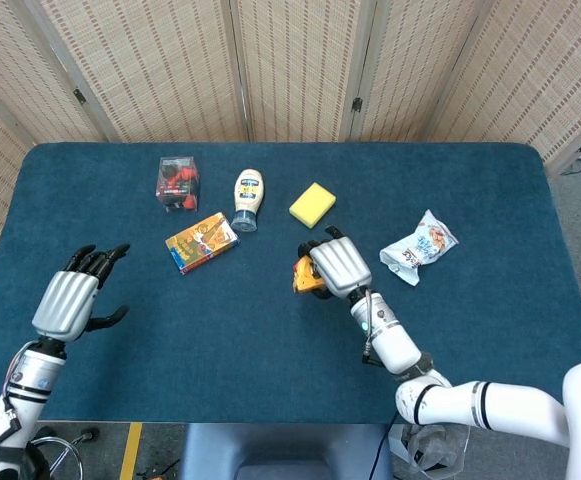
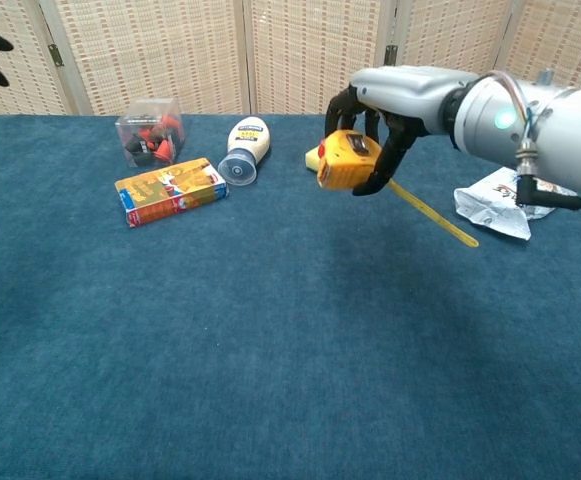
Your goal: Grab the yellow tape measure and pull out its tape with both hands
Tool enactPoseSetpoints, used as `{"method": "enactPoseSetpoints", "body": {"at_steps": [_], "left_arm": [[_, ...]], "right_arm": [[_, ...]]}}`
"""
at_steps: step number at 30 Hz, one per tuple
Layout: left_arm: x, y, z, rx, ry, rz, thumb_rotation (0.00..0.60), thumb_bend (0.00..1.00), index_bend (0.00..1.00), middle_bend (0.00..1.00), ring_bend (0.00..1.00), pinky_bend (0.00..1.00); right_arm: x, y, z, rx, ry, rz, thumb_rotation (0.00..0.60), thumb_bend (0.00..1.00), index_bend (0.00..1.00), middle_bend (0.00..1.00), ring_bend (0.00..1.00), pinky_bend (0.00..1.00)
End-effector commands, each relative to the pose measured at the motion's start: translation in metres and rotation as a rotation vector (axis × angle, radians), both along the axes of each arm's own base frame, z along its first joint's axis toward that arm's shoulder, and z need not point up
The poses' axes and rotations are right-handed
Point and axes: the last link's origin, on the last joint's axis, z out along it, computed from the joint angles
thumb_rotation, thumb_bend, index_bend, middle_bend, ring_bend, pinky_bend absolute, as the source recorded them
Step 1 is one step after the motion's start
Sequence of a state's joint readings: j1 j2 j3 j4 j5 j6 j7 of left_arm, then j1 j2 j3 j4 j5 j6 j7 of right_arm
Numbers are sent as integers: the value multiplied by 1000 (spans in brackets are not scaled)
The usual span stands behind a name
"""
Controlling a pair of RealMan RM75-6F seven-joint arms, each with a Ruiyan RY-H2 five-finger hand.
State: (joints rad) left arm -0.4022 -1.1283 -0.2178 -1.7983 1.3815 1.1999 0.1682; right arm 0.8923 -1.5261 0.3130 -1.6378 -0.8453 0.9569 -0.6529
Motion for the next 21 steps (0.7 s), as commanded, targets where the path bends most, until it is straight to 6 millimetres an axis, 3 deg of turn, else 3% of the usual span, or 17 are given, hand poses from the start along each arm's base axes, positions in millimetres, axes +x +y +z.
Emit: {"method": "enactPoseSetpoints", "body": {"at_steps": [1,3,9,21], "left_arm": [[24,14,-10,-47,-117,30,600,284,89,252,242,131],[34,18,-15,-74,-200,74,600,283,74,250,240,115],[48,23,-23,-88,-222,131,600,283,2,192,193,111],[64,28,-45,-73,-322,224,600,283,0,37,60,91]], "right_arm": [[20,-3,0,13,-29,-3,600,214,709,587,457,155],[33,-5,-5,46,-54,-12,600,215,709,587,458,155],[63,-8,-16,73,-65,6,600,214,709,586,458,155],[108,-8,-43,130,-62,-1,600,214,709,586,466,167]]}}
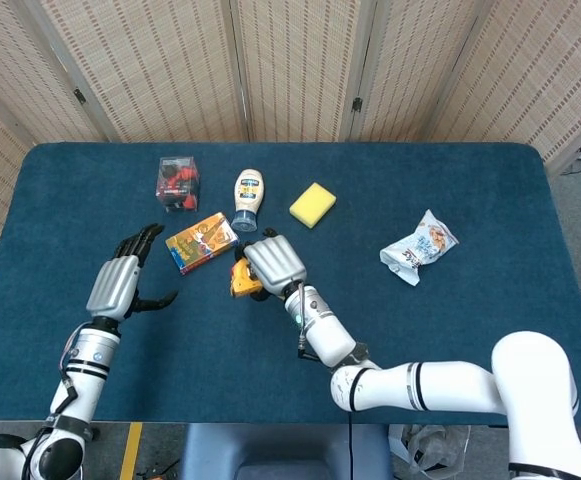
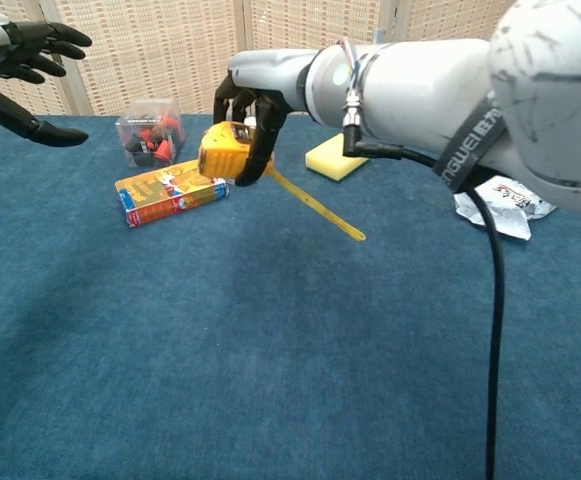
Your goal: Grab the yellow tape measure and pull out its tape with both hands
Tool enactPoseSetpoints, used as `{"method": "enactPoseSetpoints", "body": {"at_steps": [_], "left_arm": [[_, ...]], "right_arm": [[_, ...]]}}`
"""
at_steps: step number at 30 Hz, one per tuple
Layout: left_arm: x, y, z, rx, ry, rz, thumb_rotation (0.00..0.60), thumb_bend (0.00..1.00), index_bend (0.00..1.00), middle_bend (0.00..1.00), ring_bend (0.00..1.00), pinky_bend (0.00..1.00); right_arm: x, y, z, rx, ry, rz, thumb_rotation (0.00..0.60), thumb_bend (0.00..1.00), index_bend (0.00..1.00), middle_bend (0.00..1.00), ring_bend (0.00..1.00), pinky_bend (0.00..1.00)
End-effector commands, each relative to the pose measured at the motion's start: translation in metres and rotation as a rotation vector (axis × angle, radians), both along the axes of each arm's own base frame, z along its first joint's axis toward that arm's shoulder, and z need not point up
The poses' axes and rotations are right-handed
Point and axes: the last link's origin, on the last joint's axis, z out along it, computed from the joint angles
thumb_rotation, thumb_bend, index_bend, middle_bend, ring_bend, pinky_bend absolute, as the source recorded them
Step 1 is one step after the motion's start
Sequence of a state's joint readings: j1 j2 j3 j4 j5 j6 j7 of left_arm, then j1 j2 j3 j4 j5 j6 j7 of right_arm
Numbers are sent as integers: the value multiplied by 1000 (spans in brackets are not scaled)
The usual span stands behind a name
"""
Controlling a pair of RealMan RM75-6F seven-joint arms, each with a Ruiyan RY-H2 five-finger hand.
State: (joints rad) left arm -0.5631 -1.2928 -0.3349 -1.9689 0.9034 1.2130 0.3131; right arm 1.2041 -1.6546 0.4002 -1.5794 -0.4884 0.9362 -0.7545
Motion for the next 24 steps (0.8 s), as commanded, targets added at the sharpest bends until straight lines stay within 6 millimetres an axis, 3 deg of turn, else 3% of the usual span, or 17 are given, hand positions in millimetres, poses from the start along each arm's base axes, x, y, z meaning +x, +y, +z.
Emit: {"method": "enactPoseSetpoints", "body": {"at_steps": [1,24], "left_arm": [[3,3,-6,1,-17,30,600,283,0,18,30,83],[30,12,-37,-37,-75,91,600,283,0,0,0,57]], "right_arm": [[7,-1,-6,3,3,-6,600,214,709,586,467,172],[34,-17,-33,-8,-79,-112,600,214,723,586,492,176]]}}
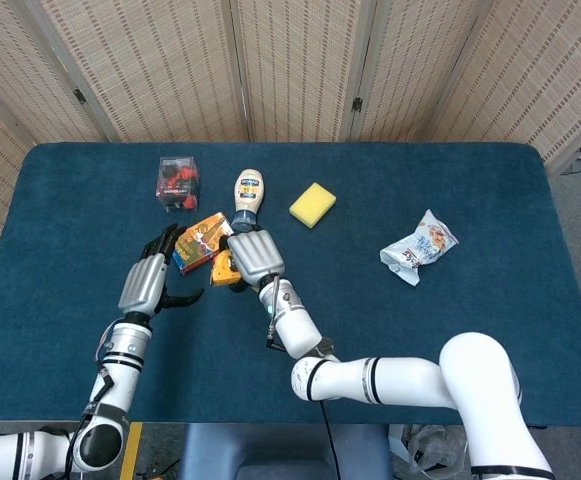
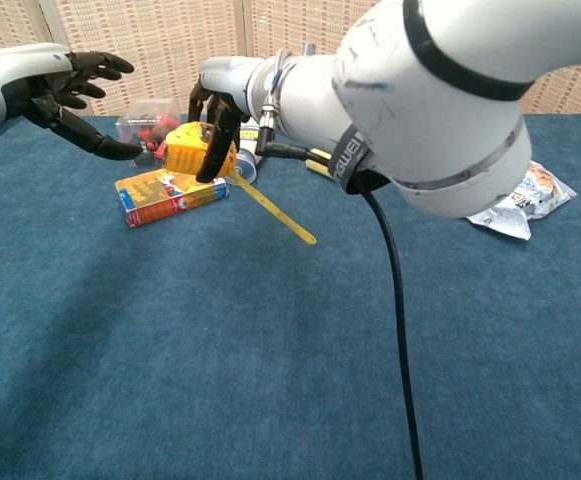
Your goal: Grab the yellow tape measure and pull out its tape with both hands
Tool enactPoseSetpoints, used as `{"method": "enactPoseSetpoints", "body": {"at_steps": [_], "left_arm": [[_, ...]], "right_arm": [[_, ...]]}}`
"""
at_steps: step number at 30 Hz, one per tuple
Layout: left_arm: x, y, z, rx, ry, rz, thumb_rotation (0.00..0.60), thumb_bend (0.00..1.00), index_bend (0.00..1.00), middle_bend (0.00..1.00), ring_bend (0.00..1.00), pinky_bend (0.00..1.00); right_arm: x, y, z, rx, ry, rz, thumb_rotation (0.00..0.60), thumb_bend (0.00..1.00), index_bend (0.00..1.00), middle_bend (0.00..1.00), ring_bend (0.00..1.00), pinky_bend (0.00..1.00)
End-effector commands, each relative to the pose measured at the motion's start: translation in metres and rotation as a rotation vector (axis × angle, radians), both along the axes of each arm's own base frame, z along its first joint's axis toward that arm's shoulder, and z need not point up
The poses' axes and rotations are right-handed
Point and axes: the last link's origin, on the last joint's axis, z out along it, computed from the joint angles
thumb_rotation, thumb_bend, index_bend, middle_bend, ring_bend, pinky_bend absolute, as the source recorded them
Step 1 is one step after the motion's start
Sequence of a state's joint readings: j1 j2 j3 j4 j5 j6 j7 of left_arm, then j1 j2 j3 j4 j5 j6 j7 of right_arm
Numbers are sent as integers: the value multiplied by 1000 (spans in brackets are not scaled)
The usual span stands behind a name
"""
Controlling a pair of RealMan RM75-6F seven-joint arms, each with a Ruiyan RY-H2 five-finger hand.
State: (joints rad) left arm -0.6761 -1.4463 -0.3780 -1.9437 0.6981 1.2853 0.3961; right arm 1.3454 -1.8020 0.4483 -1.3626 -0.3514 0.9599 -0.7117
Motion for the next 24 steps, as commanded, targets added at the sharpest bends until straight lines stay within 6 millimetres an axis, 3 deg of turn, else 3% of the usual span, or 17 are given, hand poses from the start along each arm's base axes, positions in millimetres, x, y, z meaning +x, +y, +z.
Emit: {"method": "enactPoseSetpoints", "body": {"at_steps": [1,24], "left_arm": [[3,1,-2,1,4,3,600,283,0,0,0,57],[9,6,-10,-4,11,16,600,284,0,0,0,57]], "right_arm": [[5,0,-4,5,-18,-6,600,214,724,586,492,176],[10,-4,-10,19,-49,-11,600,214,726,586,505,176]]}}
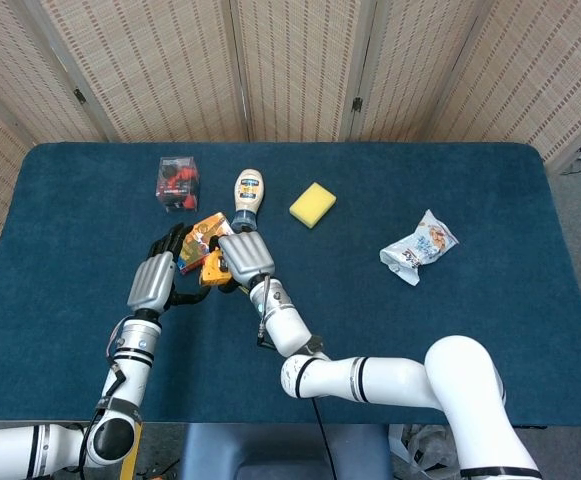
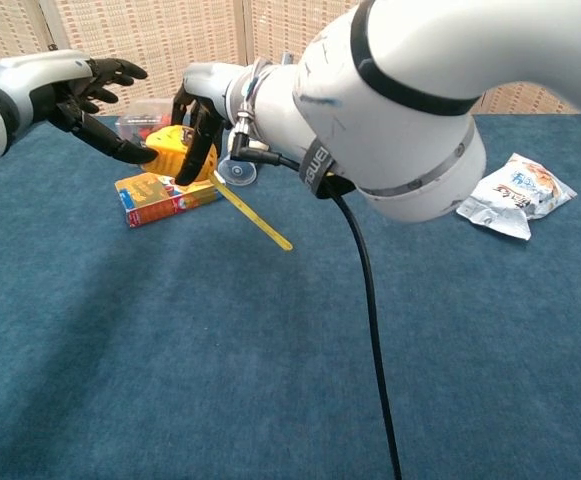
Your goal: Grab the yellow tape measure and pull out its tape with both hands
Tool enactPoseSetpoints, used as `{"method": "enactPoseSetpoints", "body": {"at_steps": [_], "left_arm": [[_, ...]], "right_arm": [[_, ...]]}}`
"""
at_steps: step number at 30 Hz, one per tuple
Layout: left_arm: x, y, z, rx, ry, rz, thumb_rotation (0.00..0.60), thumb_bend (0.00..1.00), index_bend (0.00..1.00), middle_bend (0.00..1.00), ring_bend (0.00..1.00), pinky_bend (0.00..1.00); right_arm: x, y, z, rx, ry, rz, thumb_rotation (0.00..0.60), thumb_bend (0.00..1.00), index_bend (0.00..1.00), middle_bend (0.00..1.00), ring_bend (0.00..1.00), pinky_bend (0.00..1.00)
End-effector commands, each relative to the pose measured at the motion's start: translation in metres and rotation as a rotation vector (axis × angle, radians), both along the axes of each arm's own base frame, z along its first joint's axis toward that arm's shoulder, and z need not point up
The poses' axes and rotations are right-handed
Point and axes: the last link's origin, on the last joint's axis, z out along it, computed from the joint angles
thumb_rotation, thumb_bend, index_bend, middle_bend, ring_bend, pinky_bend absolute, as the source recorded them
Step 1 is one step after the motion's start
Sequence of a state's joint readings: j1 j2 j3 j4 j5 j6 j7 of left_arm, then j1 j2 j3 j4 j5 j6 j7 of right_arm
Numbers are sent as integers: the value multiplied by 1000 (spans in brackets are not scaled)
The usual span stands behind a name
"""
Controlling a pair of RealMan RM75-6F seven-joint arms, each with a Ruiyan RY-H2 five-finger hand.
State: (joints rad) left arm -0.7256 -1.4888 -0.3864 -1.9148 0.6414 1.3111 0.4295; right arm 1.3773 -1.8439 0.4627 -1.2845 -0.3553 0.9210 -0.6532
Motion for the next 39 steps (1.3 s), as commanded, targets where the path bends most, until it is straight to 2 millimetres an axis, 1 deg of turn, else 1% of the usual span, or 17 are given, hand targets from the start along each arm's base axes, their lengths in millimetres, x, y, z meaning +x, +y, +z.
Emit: {"method": "enactPoseSetpoints", "body": {"at_steps": [1,14,19,27,39], "left_arm": [[0,0,0,-2,0,1,600,284,0,0,0,57],[0,2,-1,-3,-2,8,600,285,0,0,0,57],[-3,4,0,2,13,20,600,290,0,0,0,57],[-5,5,0,4,7,31,600,413,0,0,0,57],[-8,8,5,15,0,44,600,447,0,0,0,57]], "right_arm": [[0,0,1,-1,-3,1,600,215,726,586,505,176],[5,2,0,4,-12,9,600,215,726,586,506,176],[3,1,2,0,-10,8,600,214,726,586,508,176],[1,-2,3,-3,-8,4,600,215,732,586,514,176],[-2,-4,5,-6,-6,6,600,214,734,587,519,176]]}}
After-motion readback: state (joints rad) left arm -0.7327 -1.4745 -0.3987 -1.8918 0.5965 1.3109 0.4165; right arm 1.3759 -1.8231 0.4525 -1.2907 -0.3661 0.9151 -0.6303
